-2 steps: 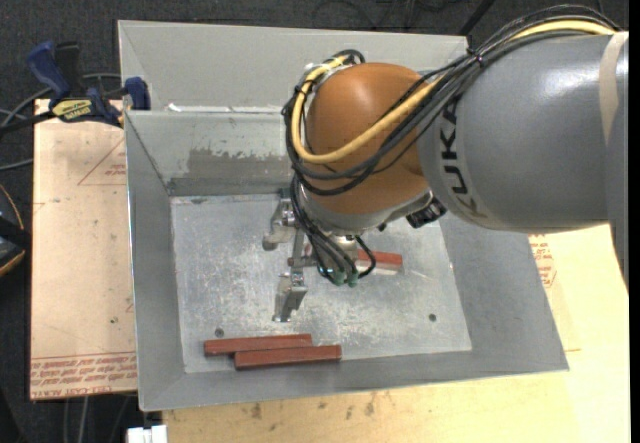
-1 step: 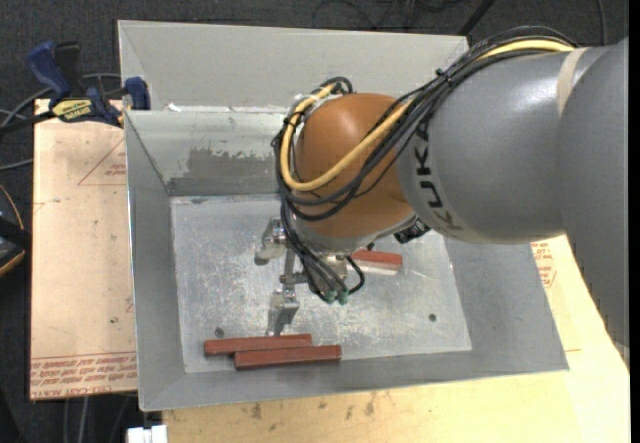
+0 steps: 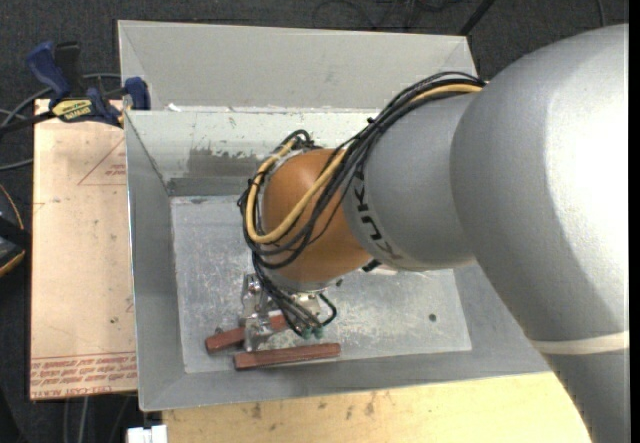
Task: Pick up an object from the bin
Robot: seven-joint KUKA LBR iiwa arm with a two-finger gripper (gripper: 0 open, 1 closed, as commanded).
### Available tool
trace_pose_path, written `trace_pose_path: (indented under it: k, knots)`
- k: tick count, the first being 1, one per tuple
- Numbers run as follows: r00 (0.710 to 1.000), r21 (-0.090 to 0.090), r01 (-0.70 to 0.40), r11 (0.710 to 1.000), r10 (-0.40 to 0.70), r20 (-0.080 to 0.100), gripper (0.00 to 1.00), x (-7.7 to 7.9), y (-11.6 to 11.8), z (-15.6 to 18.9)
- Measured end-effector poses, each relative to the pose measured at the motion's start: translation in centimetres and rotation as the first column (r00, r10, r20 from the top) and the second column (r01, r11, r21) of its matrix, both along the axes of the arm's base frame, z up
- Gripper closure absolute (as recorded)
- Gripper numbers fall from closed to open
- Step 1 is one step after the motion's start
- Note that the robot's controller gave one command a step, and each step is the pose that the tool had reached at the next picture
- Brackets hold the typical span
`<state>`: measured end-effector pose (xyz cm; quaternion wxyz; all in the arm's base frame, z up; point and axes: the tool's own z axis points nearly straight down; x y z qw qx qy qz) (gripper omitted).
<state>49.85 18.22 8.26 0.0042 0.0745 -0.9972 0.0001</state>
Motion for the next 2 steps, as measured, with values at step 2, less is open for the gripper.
trace_pose_path:
  k: [2]
  knots:
    - [0.999,0.003,0.045,0.999,-0.045,0.011,1.00,1.5,0.3,14.6]
